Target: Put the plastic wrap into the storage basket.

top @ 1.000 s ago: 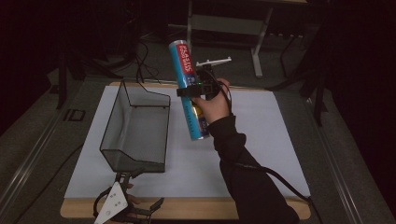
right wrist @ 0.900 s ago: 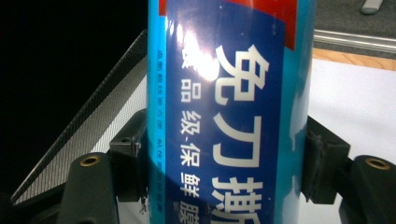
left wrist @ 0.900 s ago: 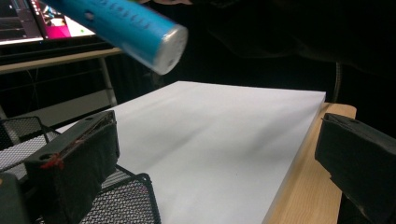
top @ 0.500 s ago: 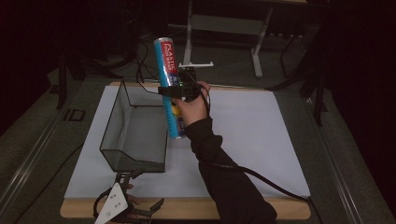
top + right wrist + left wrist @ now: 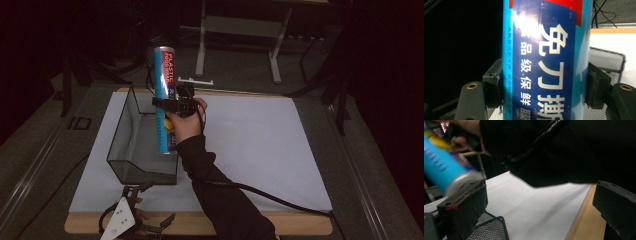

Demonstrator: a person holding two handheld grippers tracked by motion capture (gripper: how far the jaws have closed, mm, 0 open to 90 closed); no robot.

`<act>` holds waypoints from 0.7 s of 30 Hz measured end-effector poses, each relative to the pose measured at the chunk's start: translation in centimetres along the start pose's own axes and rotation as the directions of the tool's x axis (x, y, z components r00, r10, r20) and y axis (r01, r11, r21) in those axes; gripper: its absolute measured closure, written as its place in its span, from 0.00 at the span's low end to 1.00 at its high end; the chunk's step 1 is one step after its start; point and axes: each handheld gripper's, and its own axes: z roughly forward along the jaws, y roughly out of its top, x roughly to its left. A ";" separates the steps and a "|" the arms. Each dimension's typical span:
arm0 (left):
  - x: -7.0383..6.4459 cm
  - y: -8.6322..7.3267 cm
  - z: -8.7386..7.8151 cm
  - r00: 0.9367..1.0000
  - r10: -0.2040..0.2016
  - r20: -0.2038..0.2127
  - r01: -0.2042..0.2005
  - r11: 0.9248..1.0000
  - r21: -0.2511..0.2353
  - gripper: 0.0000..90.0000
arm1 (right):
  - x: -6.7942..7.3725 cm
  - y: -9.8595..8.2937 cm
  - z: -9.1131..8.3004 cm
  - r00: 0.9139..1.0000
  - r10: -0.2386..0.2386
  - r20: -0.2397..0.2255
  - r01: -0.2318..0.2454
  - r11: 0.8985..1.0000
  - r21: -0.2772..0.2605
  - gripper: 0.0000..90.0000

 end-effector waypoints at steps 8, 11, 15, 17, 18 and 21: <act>0.0 -0.1 0.1 1.000 0.011 -0.004 -0.011 1.000 0.014 0.00 | -0.6 -2.2 1.9 0.999 0.048 0.003 -0.048 0.999 0.016 0.35; 0.0 -0.1 0.2 1.000 0.016 -0.007 -0.016 1.000 0.023 0.00 | -0.9 -3.3 2.5 0.998 0.064 0.016 -0.064 0.998 0.023 0.35; 0.0 -0.1 0.2 1.000 0.011 0.001 -0.011 1.000 0.029 0.00 | -1.3 -4.5 3.1 0.996 0.073 0.046 -0.075 0.997 0.037 0.35; -0.1 -0.1 0.2 1.000 0.012 0.003 -0.012 0.999 0.032 0.00 | -1.6 -4.9 3.2 0.995 0.077 0.063 -0.079 0.996 0.038 0.35; -0.1 -0.1 0.2 1.000 0.013 0.003 -0.013 0.999 0.035 0.00 | -1.8 -5.2 3.3 0.994 0.082 0.077 -0.086 0.995 0.043 0.35; -0.1 -0.2 0.3 1.000 0.024 -0.005 -0.024 0.999 0.045 0.00 | -2.3 -5.9 3.6 0.992 0.076 0.102 -0.082 0.994 0.065 0.35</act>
